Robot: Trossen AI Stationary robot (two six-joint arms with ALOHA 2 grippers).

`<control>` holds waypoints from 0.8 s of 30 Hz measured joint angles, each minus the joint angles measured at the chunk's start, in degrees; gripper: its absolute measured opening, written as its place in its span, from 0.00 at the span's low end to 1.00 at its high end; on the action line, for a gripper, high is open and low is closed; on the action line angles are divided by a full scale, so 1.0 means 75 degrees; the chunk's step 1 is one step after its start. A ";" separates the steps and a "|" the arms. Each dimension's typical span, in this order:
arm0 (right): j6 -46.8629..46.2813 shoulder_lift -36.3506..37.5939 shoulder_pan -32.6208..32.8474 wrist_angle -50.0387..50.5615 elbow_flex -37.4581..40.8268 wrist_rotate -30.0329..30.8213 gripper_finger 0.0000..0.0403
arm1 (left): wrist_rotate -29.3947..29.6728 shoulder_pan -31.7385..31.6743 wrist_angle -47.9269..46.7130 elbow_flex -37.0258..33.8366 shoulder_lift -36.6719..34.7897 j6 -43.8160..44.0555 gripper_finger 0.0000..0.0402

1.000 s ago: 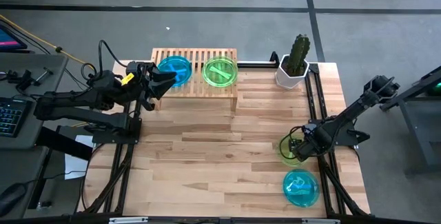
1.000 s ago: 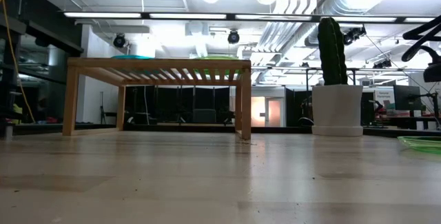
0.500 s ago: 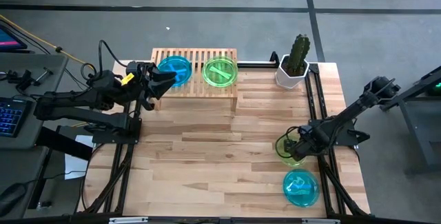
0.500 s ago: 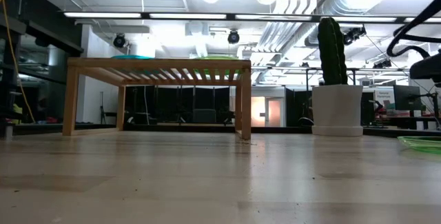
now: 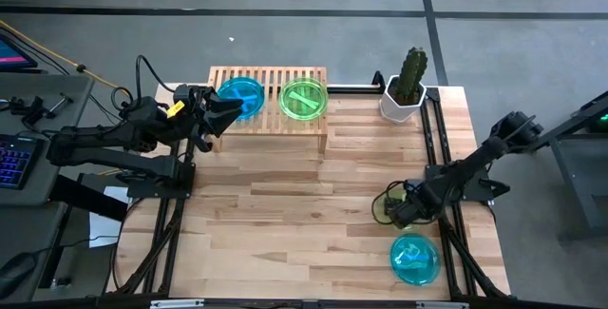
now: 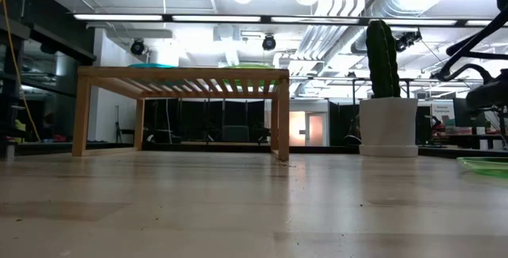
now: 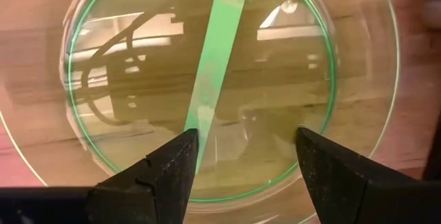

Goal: Place and stack plates onto a shelf
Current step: Stack the green plate on top of the green plate on the shelf

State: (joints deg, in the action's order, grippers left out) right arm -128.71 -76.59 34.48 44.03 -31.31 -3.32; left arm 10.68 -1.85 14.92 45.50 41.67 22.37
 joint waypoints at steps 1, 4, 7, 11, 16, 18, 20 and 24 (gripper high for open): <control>0.0004 -0.0138 0.0000 0.0016 -0.0085 0.0041 0.57 | 0.0000 0.0000 -0.0003 0.0000 0.0000 0.0000 0.39; 0.0092 -0.0437 0.0003 0.0205 -0.0390 0.0189 0.57 | 0.0000 0.0000 -0.0003 0.0000 0.0000 0.0000 0.39; 0.0167 -0.0629 0.0000 0.0267 -0.0703 0.0591 0.57 | 0.0000 0.0000 -0.0003 0.0000 0.0000 0.0000 0.39; 0.0227 -0.0779 -0.0058 0.0009 -0.1124 0.1058 0.57 | 0.0000 0.0000 -0.0003 0.0000 0.0000 0.0000 0.39; 0.0794 -0.0991 -0.0406 -0.0257 -0.1557 0.1666 0.57 | 0.0000 0.0000 -0.0003 0.0000 0.0000 0.0000 0.39; 0.1238 -0.1065 -0.0580 -0.0134 -0.1725 0.1767 0.57 | 0.0000 0.0000 -0.0003 0.0000 0.0000 -0.0001 0.39; 0.1633 -0.1070 -0.0714 0.0244 -0.1970 0.1852 0.57 | 0.0000 0.0000 -0.0003 0.0000 0.0000 -0.0001 0.39; 0.2015 -0.1010 -0.0799 0.2605 -0.2670 0.1450 0.57 | 0.0000 0.0000 0.0000 0.0000 0.0000 0.0000 0.39</control>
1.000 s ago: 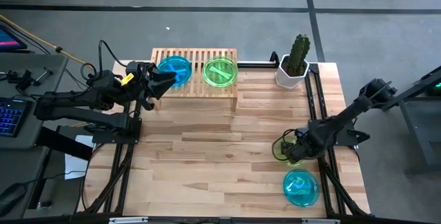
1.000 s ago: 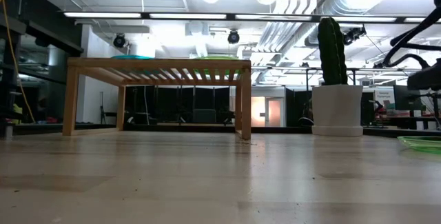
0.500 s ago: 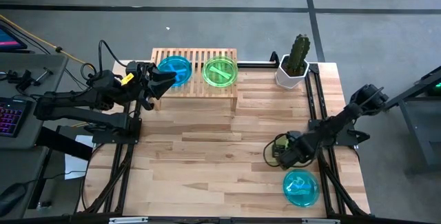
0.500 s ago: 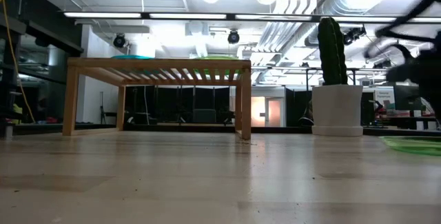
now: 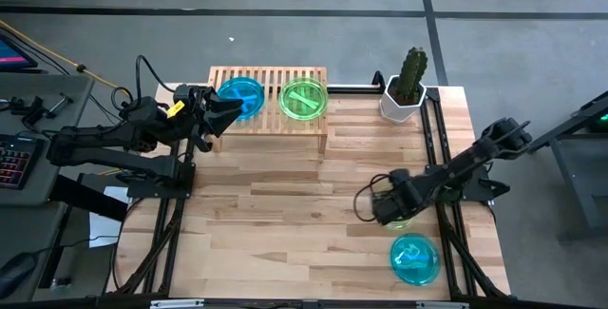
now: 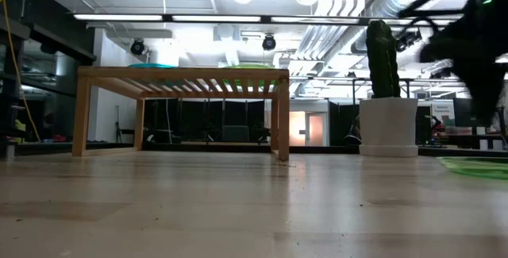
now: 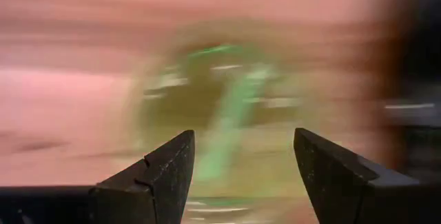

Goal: Place and stack plates onto a shelf
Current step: Stack the green plate on top of the green plate on the shelf

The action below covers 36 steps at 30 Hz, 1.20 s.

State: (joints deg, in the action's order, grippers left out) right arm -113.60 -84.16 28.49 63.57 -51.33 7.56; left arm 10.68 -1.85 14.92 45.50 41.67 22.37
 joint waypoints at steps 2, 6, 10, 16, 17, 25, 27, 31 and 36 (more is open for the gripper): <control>0.0112 0.0029 0.0064 0.1181 -0.0216 -0.0287 0.57 | 0.0000 0.0000 0.0003 0.0000 0.0000 0.0000 0.39; 0.0450 0.0388 0.0213 0.1152 0.0149 -0.1174 0.57 | 0.0000 0.0000 0.0013 0.0002 0.0000 -0.0003 0.39; -0.0491 0.0887 0.0566 0.0775 0.0868 -0.1576 0.57 | 0.0000 0.0000 0.0071 0.0000 0.0000 -0.0003 0.39; -0.1475 0.1740 0.0835 -0.0357 0.1740 -0.1681 0.57 | 0.0000 0.0000 0.0245 0.0000 0.0000 -0.0024 0.39; -0.1567 0.1818 0.0856 -0.0557 0.1883 -0.1687 0.57 | 0.0001 0.0000 0.0245 0.0000 0.0003 -0.0086 0.39; -0.1729 0.1943 0.0866 -0.1989 0.2804 -0.1682 0.57 | 0.0003 0.0000 0.0448 0.0000 0.0000 -0.0262 0.39; -0.1668 0.1944 0.0866 -0.2458 0.2960 -0.1663 0.57 | 0.0003 0.0000 0.0473 0.0000 0.0001 -0.0264 0.39; -0.1615 0.1968 0.0871 -0.3304 0.3181 -0.1282 0.53 | 0.0003 0.0000 0.0516 0.0000 0.0000 -0.0265 0.39; -0.1474 0.1965 0.0874 -0.3695 0.3161 -0.0811 0.45 | 0.0003 0.0000 0.0516 0.0000 0.0000 -0.0274 0.39</control>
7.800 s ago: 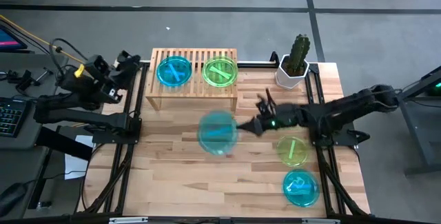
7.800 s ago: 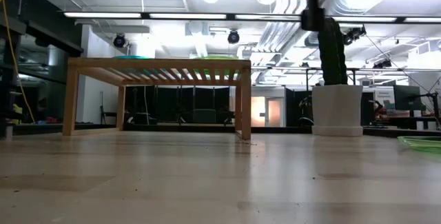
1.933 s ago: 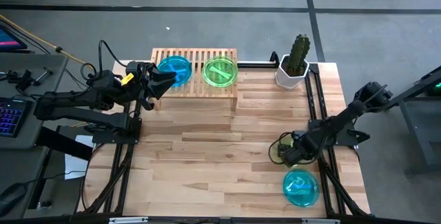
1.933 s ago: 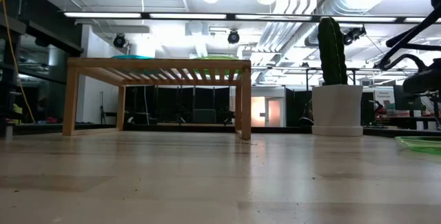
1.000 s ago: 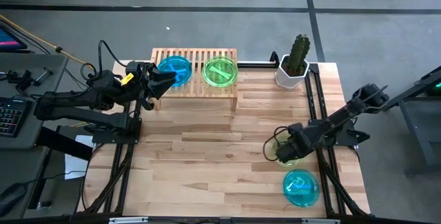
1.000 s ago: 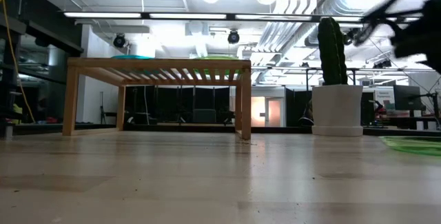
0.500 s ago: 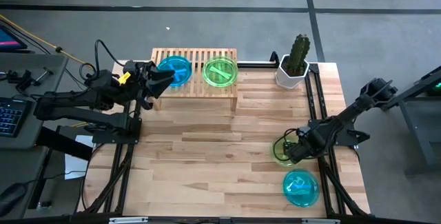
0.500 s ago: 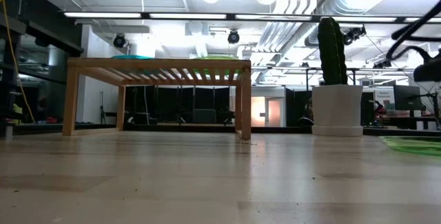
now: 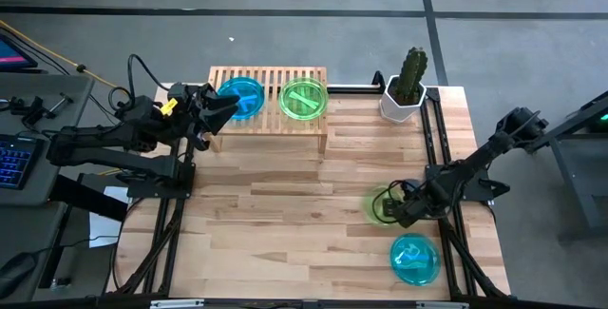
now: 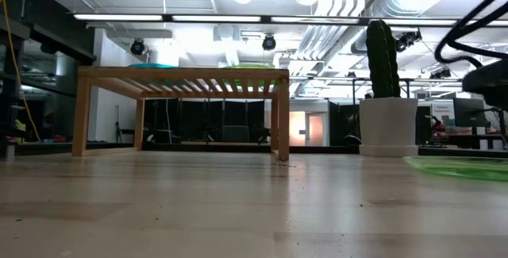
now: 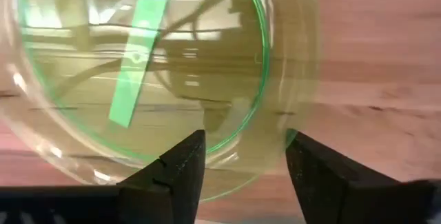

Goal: Place and stack plates onto a shelf
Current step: Stack the green plate on top of the green plate on the shelf

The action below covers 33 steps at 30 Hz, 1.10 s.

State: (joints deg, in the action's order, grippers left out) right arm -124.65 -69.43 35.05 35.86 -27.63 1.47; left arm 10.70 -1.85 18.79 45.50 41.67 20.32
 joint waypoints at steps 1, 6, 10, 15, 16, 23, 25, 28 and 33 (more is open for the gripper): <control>0.0075 -0.0003 0.0000 -0.0080 -0.0001 0.0140 0.44 | 0.0000 0.0000 0.0000 0.0000 0.0000 0.0000 0.39; 0.0221 -0.0026 -0.0017 -0.0654 0.0066 0.1246 0.40 | 0.0000 0.0000 0.0000 0.0003 0.0000 0.0003 0.39; 0.0135 -0.0026 -0.0102 -0.1159 0.0267 0.1543 0.39 | 0.0003 0.0000 0.0009 0.0000 0.0003 0.0006 0.39; 0.0043 -0.0020 -0.0242 -0.1330 0.0398 0.1954 0.39 | 0.0003 0.0000 0.0073 0.0000 0.0000 0.0070 0.39; 0.0094 -0.0020 -0.0296 -0.1460 0.0433 0.2054 0.39 | 0.0003 0.0000 0.0073 0.0000 0.0000 0.0070 0.39; 0.0271 -0.0005 -0.0617 -0.2148 0.0739 0.2220 0.39 | 0.0001 0.0000 0.0073 0.0000 0.0003 0.0077 0.39; 0.0209 0.0006 -0.0688 -0.2267 0.0829 0.2184 0.38 | 0.0000 0.0000 0.0073 0.0000 0.0003 0.0076 0.39; 0.0210 0.0003 -0.0765 -0.2299 0.0876 0.2126 0.35 | 0.0000 0.0000 0.0073 0.0000 0.0000 0.0077 0.39; 0.0197 -0.0010 -0.0781 -0.2108 0.0888 0.2076 0.19 | 0.0000 0.0000 0.0076 0.0000 0.0003 0.0076 0.39</control>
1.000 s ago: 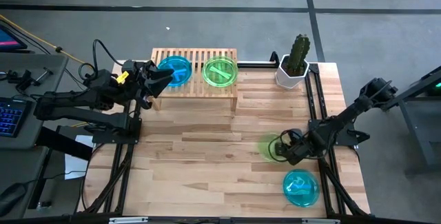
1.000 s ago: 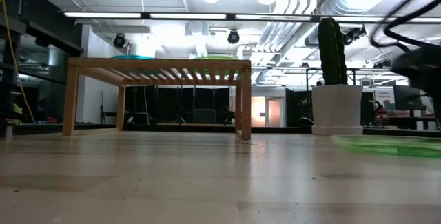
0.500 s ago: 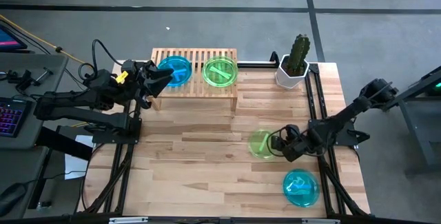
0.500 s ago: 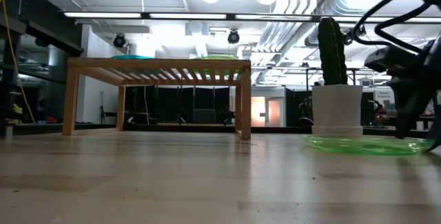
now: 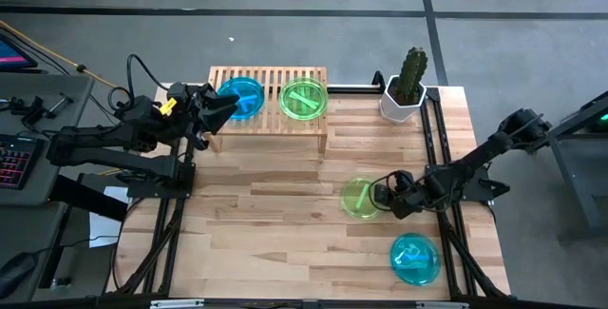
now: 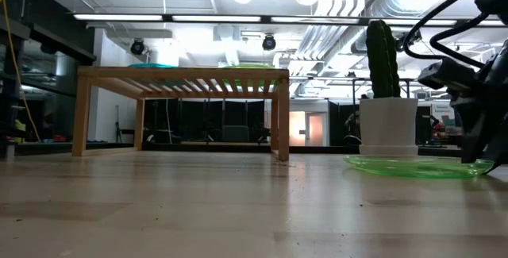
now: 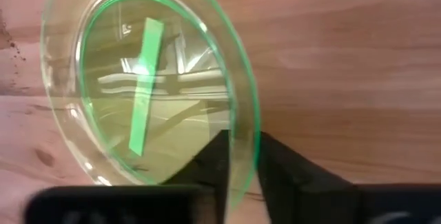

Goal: Place and stack plates onto a shelf
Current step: Stack the green plate on top of the green plate on the shelf

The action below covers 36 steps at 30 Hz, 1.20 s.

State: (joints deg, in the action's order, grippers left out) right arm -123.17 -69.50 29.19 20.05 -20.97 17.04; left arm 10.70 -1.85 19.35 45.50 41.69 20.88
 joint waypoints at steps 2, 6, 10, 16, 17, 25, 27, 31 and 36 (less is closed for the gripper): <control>0.0013 -0.0008 0.0000 0.0093 0.0004 0.0005 0.08 | 0.0000 0.0000 0.0000 0.0000 -0.0002 0.0000 0.39; 0.0142 -0.0017 -0.0015 0.0064 0.0015 0.0214 0.02 | 0.0000 0.0000 0.0000 0.0000 0.0000 0.0003 0.39; 0.0505 0.0201 0.0038 -0.0250 0.0018 0.0241 0.01 | 0.0000 0.0000 0.0037 0.0000 -0.0003 0.0003 0.39; 0.1698 0.1259 0.0190 -0.0536 -0.0182 0.0321 0.00 | 0.0000 0.0000 0.0041 0.0000 -0.0002 0.0000 0.39; 0.1893 0.1464 0.0204 -0.0622 -0.0218 0.0326 0.00 | 0.0000 0.0000 0.0041 0.0000 -0.0002 0.0000 0.39; 0.3538 0.2575 0.0082 -0.2224 -0.0349 0.0343 0.00 | 0.0000 0.0000 0.0047 0.0000 0.0000 0.0000 0.39; 0.3928 0.2580 -0.0114 -0.2903 -0.0354 0.0471 0.00 | 0.0000 0.0000 0.0059 0.0000 -0.0003 0.0000 0.39; 0.4660 0.2433 -0.0844 -0.3838 -0.0356 0.0884 0.00 | 0.0000 0.0000 0.0234 0.0001 -0.0001 -0.0003 0.39; 0.5819 0.2183 -0.2341 -0.4492 -0.0789 0.0814 0.00 | 0.0000 0.0000 0.0268 0.0000 0.0000 -0.0003 0.39</control>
State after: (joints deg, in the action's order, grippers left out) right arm -79.53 -53.13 11.63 -13.64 -26.89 23.14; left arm 10.70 -1.85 21.36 45.50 41.69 20.86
